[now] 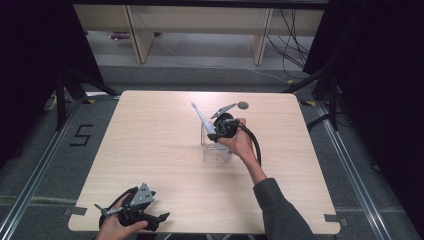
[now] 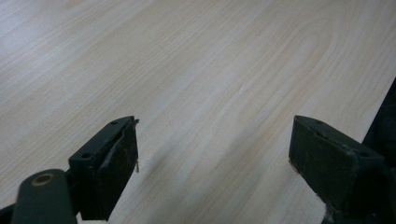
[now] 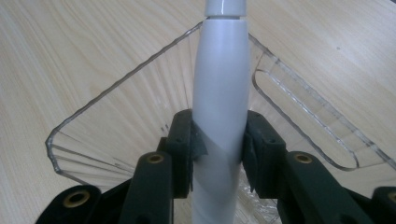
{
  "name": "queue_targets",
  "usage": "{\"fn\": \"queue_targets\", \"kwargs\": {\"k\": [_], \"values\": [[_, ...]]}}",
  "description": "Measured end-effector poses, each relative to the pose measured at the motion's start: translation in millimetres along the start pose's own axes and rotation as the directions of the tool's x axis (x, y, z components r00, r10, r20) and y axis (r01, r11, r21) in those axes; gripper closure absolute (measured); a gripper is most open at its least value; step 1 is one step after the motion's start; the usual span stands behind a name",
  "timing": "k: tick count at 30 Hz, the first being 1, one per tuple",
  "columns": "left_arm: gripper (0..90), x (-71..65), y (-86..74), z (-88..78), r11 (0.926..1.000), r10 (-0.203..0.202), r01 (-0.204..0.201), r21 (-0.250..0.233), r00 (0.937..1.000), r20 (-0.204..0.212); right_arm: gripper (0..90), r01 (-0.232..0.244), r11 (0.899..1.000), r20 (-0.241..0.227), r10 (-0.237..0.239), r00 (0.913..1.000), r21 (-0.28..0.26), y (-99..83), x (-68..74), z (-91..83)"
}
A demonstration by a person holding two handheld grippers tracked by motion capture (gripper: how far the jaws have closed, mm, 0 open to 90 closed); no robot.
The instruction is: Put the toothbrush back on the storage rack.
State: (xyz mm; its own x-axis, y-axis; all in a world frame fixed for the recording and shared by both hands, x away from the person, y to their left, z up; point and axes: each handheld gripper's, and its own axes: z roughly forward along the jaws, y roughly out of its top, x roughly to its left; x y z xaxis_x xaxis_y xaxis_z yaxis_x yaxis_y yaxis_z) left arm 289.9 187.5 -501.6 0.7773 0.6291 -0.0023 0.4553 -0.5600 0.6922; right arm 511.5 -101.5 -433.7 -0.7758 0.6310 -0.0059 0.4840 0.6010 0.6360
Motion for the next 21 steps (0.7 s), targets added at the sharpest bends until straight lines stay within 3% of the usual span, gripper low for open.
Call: {"fn": "queue_targets", "kwargs": {"k": [3, 5, 8, 9, 14, 16, 17, 21], "values": [[15.1, 0.9, 0.3, -0.1, 0.9999, 0.013, -0.013, 0.002, 0.9999, 0.002, 66.3, -0.022, 1.0, -0.001, 0.022, 0.9998, 0.006, -0.1, 1.2, 1.9], [15.1, 0.5, 0.3, -0.3, 0.9999, 0.013, -0.013, 0.0, 0.9999, 0.0, 66.3, 0.016, 1.0, 0.001, -0.016, 0.9999, 0.013, 0.3, -0.3, 2.4], [15.1, -0.1, -0.1, 0.2, 1.0, -0.002, 0.002, -0.001, 1.0, 0.0, 66.3, -0.005, 1.0, -0.007, 0.005, 1.0, 0.022, 0.3, 1.6, 3.4], [15.1, 0.8, 0.3, -0.3, 0.9999, 0.015, -0.015, 0.0, 0.9999, -0.001, 66.2, -0.001, 1.0, -0.006, 0.001, 1.0, 0.025, 0.6, 1.4, 3.4], [15.1, 0.8, 0.4, -0.4, 0.9998, 0.018, -0.018, 0.001, 0.9998, -0.001, 65.8, -0.009, 1.0, -0.008, 0.009, 0.9999, 0.03, 0.6, 1.2, 3.1], [15.1, -0.1, -0.1, 0.2, 1.0, -0.004, 0.004, -0.001, 1.0, 0.0, 65.0, -0.002, 1.0, -0.011, 0.002, 0.9999, 0.022, 0.5, 0.3, 3.0], [15.1, 0.1, 0.0, -0.2, 1.0, 0.005, -0.005, -0.001, 1.0, 0.0, 63.1, 0.005, 1.0, -0.013, -0.005, 0.9999, -0.003, 0.2, -0.3, 3.1], [15.1, 0.8, 0.3, -0.1, 0.9999, 0.011, -0.011, 0.006, 0.9999, 0.002, 59.6, -0.05, 0.998, -0.012, 0.05, 0.9987, -0.023, 1.2, 1.2, -7.2]]}}
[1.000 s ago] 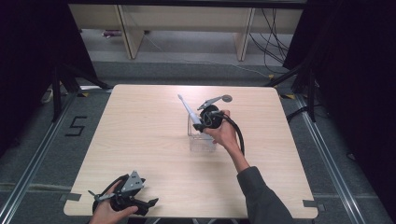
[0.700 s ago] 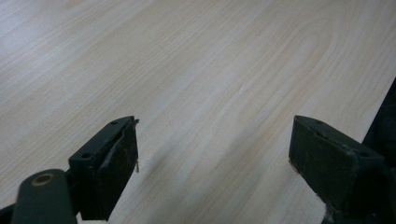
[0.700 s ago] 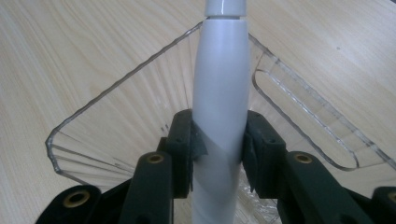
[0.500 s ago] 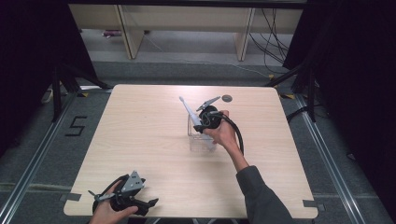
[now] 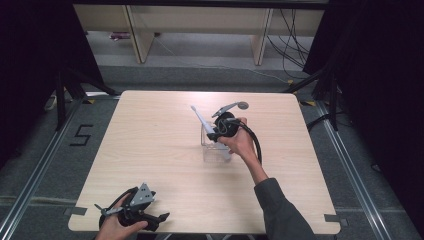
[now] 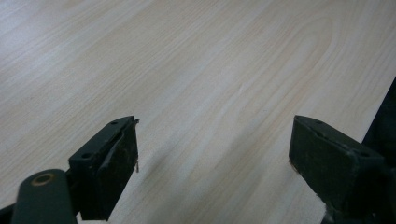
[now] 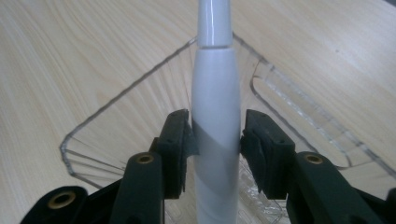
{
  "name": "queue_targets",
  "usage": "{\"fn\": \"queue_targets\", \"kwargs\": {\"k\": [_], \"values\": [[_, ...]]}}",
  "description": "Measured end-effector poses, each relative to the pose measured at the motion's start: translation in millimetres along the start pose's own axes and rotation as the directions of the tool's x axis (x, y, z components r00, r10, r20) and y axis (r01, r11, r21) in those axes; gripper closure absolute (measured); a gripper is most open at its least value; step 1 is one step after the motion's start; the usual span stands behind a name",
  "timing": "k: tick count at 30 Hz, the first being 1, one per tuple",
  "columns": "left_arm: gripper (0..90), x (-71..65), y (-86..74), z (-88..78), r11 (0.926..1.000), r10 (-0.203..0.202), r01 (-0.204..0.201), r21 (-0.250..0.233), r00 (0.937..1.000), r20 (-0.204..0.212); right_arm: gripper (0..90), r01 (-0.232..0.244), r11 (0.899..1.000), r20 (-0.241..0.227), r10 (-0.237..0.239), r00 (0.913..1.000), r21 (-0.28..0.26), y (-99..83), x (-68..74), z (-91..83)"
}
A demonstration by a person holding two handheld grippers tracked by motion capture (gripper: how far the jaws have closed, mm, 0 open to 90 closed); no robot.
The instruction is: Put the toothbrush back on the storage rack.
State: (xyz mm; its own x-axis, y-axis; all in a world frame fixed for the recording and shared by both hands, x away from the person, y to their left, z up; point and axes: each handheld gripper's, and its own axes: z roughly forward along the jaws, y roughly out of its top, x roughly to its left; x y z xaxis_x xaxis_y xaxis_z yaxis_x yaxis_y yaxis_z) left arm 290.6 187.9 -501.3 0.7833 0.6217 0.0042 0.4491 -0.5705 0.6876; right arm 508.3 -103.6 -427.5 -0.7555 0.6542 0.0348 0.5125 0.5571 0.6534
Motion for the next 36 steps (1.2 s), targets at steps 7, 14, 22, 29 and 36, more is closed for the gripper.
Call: {"fn": "queue_targets", "kwargs": {"k": [7, 14, 22, 29, 36], "values": [[15.1, -0.4, -0.2, 0.1, 1.0, 0.0, 0.0, -0.005, 1.0, -0.003, 54.6, 0.03, 0.997, -0.004, -0.031, 0.9995, -0.066, -0.1, -1.8, -16.8], [15.1, -0.1, -0.1, -0.4, 1.0, -0.001, 0.001, -0.005, 1.0, -0.006, 50.9, 0.03, 0.995, -0.006, -0.03, 0.9995, -0.092, -4.3, -0.8, -27.6], [15.1, 0.1, 0.0, -0.7, 1.0, -0.002, 0.002, -0.006, 1.0, -0.006, 46.2, 0.023, 0.991, -0.005, -0.024, 0.9997, -0.13, -9.3, 2.2, -34.6], [15.1, -0.5, -0.1, -0.6, 0.9999, -0.005, 0.005, -0.01, 1.0, -0.004, 43.6, 0.009, 0.988, -0.008, -0.01, 0.9999, -0.151, -11.2, 3.4, -44.8], [15.1, -1.1, 0.1, -0.9, 0.9999, -0.007, 0.007, -0.011, 1.0, -0.003, 42.3, 0.018, 0.987, -0.007, -0.02, 0.9998, -0.157, -12.9, 3.5, -50.8]]}}
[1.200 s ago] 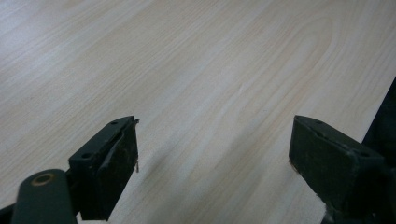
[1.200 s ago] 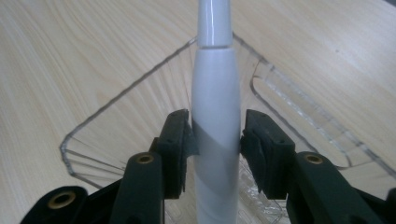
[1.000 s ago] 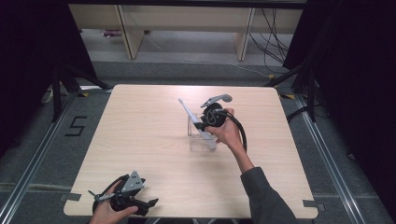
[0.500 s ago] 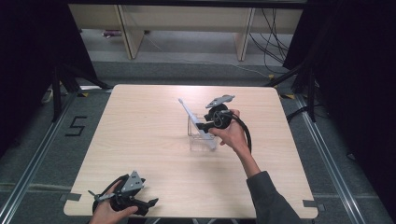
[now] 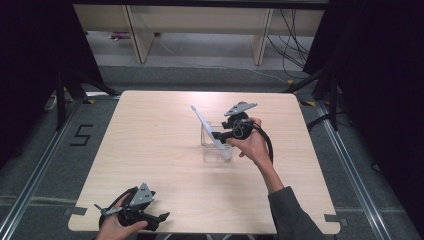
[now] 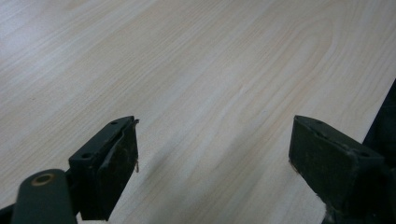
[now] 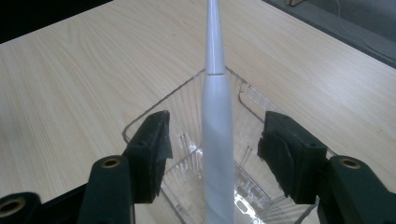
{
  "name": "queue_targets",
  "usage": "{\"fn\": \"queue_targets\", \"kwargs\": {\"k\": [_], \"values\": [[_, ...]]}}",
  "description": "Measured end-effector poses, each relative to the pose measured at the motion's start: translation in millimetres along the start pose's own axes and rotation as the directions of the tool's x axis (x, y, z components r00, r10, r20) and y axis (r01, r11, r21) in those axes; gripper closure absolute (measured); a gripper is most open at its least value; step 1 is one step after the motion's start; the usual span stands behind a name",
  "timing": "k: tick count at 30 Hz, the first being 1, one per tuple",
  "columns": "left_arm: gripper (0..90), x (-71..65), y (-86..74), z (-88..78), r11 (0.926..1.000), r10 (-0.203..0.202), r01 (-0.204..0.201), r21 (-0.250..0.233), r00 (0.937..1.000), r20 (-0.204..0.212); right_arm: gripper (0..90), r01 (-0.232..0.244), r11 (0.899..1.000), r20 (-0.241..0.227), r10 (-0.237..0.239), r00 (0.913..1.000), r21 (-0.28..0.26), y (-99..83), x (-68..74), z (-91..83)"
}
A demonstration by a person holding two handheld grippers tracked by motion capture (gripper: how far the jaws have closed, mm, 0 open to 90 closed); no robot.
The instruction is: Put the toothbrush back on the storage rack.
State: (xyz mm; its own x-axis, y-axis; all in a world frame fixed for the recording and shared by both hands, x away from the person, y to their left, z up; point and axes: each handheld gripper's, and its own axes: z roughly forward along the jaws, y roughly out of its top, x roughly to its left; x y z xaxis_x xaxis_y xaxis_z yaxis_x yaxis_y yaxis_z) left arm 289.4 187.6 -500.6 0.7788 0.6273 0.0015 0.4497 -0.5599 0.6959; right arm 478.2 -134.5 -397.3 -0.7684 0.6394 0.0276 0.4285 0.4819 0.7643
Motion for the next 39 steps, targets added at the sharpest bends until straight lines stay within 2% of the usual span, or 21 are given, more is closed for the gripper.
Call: {"fn": "queue_targets", "kwargs": {"k": [2, 3, 5, 9, 11, 14, 15, 16, 19, 20, 22, 24, 28, 30, 31, 33, 35, 36, 39], "values": [[15.1, 0.1, 0.0, -0.2, 1.0, 0.001, -0.001, -0.001, 1.0, 0.0, 41.8, -0.022, 1.0, 0.001, 0.022, 0.9998, -0.017, -1.7, 1.4, 0.4], [15.1, -0.2, 0.0, -0.1, 1.0, -0.002, 0.002, 0.0, 1.0, 0.001, 41.5, -0.008, 1.0, 0.005, 0.008, 1.0, -0.018, -2.3, -0.5, 0.3], [15.1, -0.7, -0.1, 0.2, 1.0, -0.001, 0.001, -0.002, 1.0, 0.003, 41.0, -0.008, 1.0, 0.003, 0.008, 1.0, -0.009, -3.1, -1.9, -1.6], [15.1, -0.7, -0.1, -0.3, 1.0, 0.001, -0.001, -0.003, 1.0, 0.003, 40.5, -0.027, 1.0, -0.001, 0.027, 0.9996, -0.007, -3.2, -1.5, -4.5], [15.1, -0.5, -0.1, -0.6, 1.0, 0.001, -0.001, -0.005, 1.0, 0.005, 39.9, -0.019, 0.999, 0.009, 0.019, 0.9998, -0.029, -3.4, -1.7, -5.8], [15.1, -0.7, -0.2, -0.7, 1.0, 0.001, -0.001, -0.006, 1.0, 0.006, 39.7, -0.016, 0.999, 0.003, 0.016, 0.9999, -0.028, -3.4, -2.8, -8.0], [15.1, -1.0, -0.2, -0.6, 1.0, 0.0, 0.0, -0.006, 1.0, 0.006, 39.5, -0.039, 0.999, 0.008, 0.039, 0.9992, -0.034, -4.0, -2.0, -8.8], [15.1, -1.1, -0.1, -0.7, 1.0, -0.001, 0.001, -0.008, 1.0, 0.007, 39.0, -0.028, 0.999, 0.013, 0.029, 0.9995, -0.045, -4.9, -3.5, -10.4], [15.1, -1.0, -0.1, -0.6, 1.0, -0.002, 0.002, -0.009, 1.0, 0.006, 38.4, -0.033, 0.999, 0.014, 0.033, 0.9993, -0.025, -5.5, -4.4, -14.6], [15.1, -0.9, -0.1, -0.8, 1.0, 0.0, 0.0, -0.009, 1.0, 0.008, 38.0, -0.045, 0.998, 0.019, 0.046, 0.9988, -0.048, -6.6, -3.2, -14.2], [15.1, -0.7, 0.1, -1.2, 1.0, 0.001, -0.001, -0.009, 1.0, 0.008, 37.5, -0.031, 0.999, 0.021, 0.032, 0.9993, -0.031, -7.9, -5.0, -19.6], [15.1, -0.6, 0.1, -1.3, 1.0, 0.002, -0.002, -0.01, 1.0, 0.009, 37.4, -0.02, 0.999, 0.027, 0.021, 0.9994, -0.036, -8.5, -6.2, -20.6], [15.1, -0.8, 0.2, -1.3, 1.0, 0.002, -0.002, -0.009, 1.0, 0.009, 37.0, -0.037, 0.999, 0.027, 0.038, 0.9989, -0.033, -11.1, -4.8, -24.7], [15.1, -0.4, 0.3, -1.9, 1.0, 0.008, -0.008, -0.006, 0.9999, 0.008, 36.8, -0.037, 0.999, 0.03, 0.038, 0.9988, -0.031, -12.7, -5.1, -26.2], [15.1, -0.2, 0.4, -2.1, 0.9999, 0.009, -0.009, -0.005, 0.9999, 0.008, 36.4, -0.02, 0.999, 0.034, 0.021, 0.9992, -0.039, -13.0, -6.8, -26.9], [15.1, -0.2, 0.3, -2.1, 0.9999, 0.01, -0.01, -0.004, 0.9999, 0.008, 35.8, -0.03, 0.999, 0.035, 0.031, 0.9989, -0.031, -14.2, -6.8, -29.2], [15.1, -0.3, 0.3, -1.9, 0.9999, 0.01, -0.01, -0.005, 0.9999, 0.008, 35.2, -0.02, 0.999, 0.05, 0.023, 0.9985, -0.05, -15.4, -8.0, -29.9], [15.1, -0.7, 0.2, -1.7, 0.9999, 0.009, -0.009, -0.006, 0.9999, 0.007, 34.3, -0.04, 0.999, 0.046, 0.042, 0.9981, -0.036, -16.6, -6.9, -32.0], [15.1, -1.1, 0.1, -1.4, 1.0, 0.004, -0.004, -0.008, 1.0, 0.008, 34.1, -0.043, 0.999, 0.052, 0.045, 0.9976, -0.031, -17.9, -7.1, -34.6]]}}
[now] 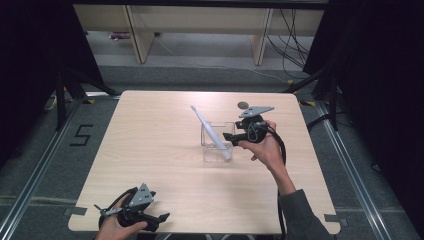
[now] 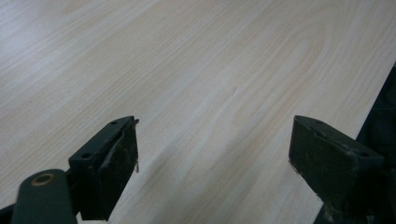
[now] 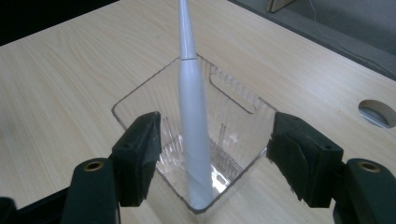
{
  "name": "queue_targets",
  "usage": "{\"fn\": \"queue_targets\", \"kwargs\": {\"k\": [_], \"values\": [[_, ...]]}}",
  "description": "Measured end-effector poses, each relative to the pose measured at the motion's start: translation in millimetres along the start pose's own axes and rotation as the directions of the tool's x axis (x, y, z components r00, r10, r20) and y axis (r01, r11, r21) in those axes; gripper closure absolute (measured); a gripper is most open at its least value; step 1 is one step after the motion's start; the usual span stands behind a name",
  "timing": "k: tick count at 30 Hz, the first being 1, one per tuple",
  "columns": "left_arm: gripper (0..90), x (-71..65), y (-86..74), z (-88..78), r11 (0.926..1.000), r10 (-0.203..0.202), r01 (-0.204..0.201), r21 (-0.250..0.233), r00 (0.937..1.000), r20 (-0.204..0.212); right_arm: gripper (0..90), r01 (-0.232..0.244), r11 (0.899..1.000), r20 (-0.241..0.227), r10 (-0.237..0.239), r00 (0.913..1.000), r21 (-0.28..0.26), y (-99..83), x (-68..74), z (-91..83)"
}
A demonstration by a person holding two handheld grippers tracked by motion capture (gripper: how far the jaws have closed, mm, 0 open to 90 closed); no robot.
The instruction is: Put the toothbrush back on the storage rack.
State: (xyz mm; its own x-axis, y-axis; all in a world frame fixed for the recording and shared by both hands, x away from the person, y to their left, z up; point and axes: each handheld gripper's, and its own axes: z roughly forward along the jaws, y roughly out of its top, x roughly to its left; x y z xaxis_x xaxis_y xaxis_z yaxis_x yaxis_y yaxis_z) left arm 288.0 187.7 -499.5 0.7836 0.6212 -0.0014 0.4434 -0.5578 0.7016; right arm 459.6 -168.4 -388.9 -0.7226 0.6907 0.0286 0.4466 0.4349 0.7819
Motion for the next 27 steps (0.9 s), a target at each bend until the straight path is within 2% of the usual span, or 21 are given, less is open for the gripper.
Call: {"fn": "queue_targets", "kwargs": {"k": [1, 2, 4, 7, 10, 11, 13, 14, 18, 19, 20, 24, 25, 27], "values": [[15.1, 0.0, 0.0, 0.0, 1.0, 0.0, 0.0, 0.0, 1.0, 0.0, 33.8, 0.013, 1.0, 0.0, -0.013, 0.9999, -0.003, -0.8, -1.4, -0.7], [15.1, 0.0, 0.0, 0.0, 1.0, 0.0, 0.0, 0.0, 1.0, 0.0, 33.5, 0.0, 1.0, 0.001, 0.0, 1.0, -0.005, -2.4, -0.3, -1.2], [15.1, -0.4, 0.0, 0.3, 1.0, -0.004, 0.004, -0.003, 1.0, 0.002, 33.2, 0.008, 1.0, 0.009, -0.008, 0.9999, -0.004, -5.2, -2.2, -3.6], [15.1, -0.2, 0.0, 0.2, 1.0, -0.001, 0.001, 0.0, 1.0, -0.001, 32.7, -0.003, 1.0, 0.012, 0.003, 0.9999, 0.007, -11.4, -5.3, -8.9], [15.1, -0.2, 0.0, 0.2, 1.0, 0.0, 0.0, 0.001, 1.0, -0.001, 32.4, 0.001, 1.0, 0.015, -0.001, 0.9999, -0.009, -14.5, -6.8, -9.7], [15.1, -0.2, 0.1, 0.1, 1.0, 0.001, -0.001, 0.001, 1.0, -0.001, 32.3, -0.018, 1.0, 0.014, 0.018, 0.9997, -0.001, -15.7, -6.6, -11.6], [15.1, -0.5, 0.1, 0.3, 1.0, -0.003, 0.003, -0.003, 1.0, 0.001, 32.0, -0.005, 1.0, 0.019, 0.005, 0.9998, -0.009, -18.2, -9.1, -12.9], [15.1, -0.6, 0.1, 0.2, 1.0, -0.005, 0.005, -0.004, 1.0, 0.005, 32.0, -0.016, 1.0, 0.021, 0.016, 0.9997, -0.003, -19.3, -9.0, -14.7], [15.1, -0.2, 0.1, 0.2, 1.0, 0.0, 0.0, 0.0, 1.0, -0.002, 31.8, -0.011, 1.0, 0.027, 0.011, 0.9996, -0.006, -24.0, -11.0, -18.6], [15.1, -0.3, 0.0, 0.3, 1.0, 0.0, 0.0, 0.002, 1.0, -0.002, 31.6, -0.023, 1.0, 0.028, 0.023, 0.9993, 0.01, -26.4, -11.1, -21.4], [15.1, -0.3, 0.0, 0.3, 1.0, 0.0, 0.0, 0.002, 1.0, -0.002, 31.4, -0.007, 1.0, 0.032, 0.007, 0.9995, 0.011, -27.4, -12.8, -22.7], [15.1, -0.5, 0.1, 0.2, 1.0, 0.0, 0.0, 0.001, 1.0, -0.002, 31.4, -0.013, 1.0, 0.032, 0.012, 0.9994, 0.012, -32.0, -13.3, -24.6], [15.1, -0.4, 0.1, 0.1, 1.0, 0.001, -0.001, 0.001, 1.0, -0.002, 31.3, -0.032, 0.999, 0.032, 0.032, 0.999, 0.013, -34.7, -12.3, -25.9], [15.1, -0.3, 0.2, 0.1, 1.0, 0.001, -0.001, 0.001, 1.0, -0.002, 31.2, -0.022, 1.0, 0.036, 0.022, 0.9991, 0.021, -36.9, -13.5, -28.3]]}}
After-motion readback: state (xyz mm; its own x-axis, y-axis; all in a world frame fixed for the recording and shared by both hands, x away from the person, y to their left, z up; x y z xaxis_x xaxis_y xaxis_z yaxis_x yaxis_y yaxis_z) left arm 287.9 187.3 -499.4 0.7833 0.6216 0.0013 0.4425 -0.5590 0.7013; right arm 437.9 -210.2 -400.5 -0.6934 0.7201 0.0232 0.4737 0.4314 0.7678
